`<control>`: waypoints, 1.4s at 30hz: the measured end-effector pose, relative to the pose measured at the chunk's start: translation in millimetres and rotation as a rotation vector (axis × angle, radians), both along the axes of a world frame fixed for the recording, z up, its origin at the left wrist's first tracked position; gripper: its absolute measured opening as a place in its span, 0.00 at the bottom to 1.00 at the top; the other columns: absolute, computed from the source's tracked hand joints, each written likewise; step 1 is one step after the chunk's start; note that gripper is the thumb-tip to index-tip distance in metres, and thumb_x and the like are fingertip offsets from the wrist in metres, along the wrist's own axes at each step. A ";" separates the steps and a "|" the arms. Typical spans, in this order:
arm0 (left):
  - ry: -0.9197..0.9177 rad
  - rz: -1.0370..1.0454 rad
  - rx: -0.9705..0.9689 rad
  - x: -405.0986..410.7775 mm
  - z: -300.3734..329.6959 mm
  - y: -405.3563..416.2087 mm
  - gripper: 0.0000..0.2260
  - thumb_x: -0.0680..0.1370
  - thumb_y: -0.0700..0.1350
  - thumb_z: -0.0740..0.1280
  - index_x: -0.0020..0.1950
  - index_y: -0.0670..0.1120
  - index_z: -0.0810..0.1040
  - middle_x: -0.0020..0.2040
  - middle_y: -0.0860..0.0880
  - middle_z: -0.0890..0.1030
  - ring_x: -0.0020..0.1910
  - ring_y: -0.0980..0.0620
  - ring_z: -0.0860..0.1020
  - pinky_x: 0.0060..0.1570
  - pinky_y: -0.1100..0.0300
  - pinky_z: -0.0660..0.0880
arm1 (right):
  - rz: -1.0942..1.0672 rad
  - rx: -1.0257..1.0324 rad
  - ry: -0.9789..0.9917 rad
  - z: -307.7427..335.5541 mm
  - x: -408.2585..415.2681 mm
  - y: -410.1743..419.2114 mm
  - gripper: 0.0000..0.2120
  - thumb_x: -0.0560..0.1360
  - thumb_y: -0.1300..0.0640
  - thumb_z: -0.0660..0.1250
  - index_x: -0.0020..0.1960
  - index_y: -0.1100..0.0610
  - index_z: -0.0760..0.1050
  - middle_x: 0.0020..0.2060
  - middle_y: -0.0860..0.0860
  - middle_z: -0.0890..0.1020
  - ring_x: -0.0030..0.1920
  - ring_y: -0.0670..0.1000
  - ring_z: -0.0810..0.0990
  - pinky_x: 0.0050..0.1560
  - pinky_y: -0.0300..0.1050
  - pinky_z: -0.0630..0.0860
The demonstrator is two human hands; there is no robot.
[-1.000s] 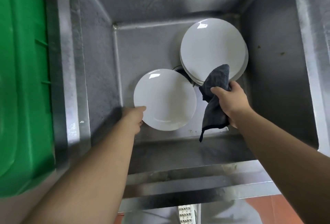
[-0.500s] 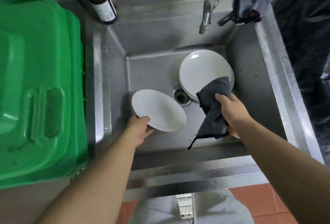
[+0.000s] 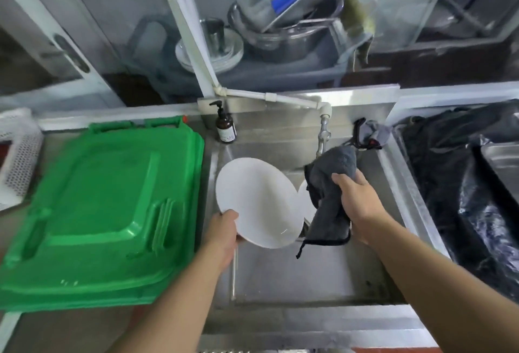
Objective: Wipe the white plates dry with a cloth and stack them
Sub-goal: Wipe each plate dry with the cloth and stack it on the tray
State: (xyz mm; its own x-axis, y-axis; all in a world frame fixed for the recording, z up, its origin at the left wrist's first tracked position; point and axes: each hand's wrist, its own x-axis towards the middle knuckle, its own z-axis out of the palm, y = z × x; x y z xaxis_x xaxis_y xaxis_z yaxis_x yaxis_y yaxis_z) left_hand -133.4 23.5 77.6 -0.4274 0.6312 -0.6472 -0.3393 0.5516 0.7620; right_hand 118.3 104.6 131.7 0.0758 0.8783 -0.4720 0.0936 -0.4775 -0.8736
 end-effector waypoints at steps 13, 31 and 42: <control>0.116 0.013 0.430 19.3 167.0 20.0 0.07 0.77 0.44 0.70 0.54 0.47 0.84 0.44 0.49 0.89 0.43 0.48 0.88 0.32 0.57 0.81 | -0.042 0.638 -0.095 182.1 -33.4 15.8 0.12 0.74 0.32 0.62 0.51 0.37 0.75 0.44 0.37 0.83 0.46 0.41 0.82 0.49 0.53 0.81; 0.504 -0.296 0.849 54.2 262.1 28.4 0.19 0.78 0.54 0.63 0.68 0.57 0.82 0.61 0.59 0.86 0.63 0.58 0.82 0.68 0.48 0.77 | 0.583 1.459 -0.838 239.8 -50.7 6.4 0.24 0.87 0.51 0.58 0.82 0.53 0.64 0.81 0.50 0.65 0.84 0.57 0.52 0.82 0.61 0.56; 0.487 -0.137 0.821 54.7 278.1 23.4 0.16 0.78 0.53 0.65 0.64 0.54 0.83 0.57 0.58 0.87 0.57 0.57 0.84 0.59 0.50 0.82 | 0.273 1.115 -0.812 250.8 -24.8 46.3 0.28 0.87 0.49 0.53 0.85 0.52 0.54 0.84 0.47 0.56 0.85 0.52 0.46 0.81 0.44 0.41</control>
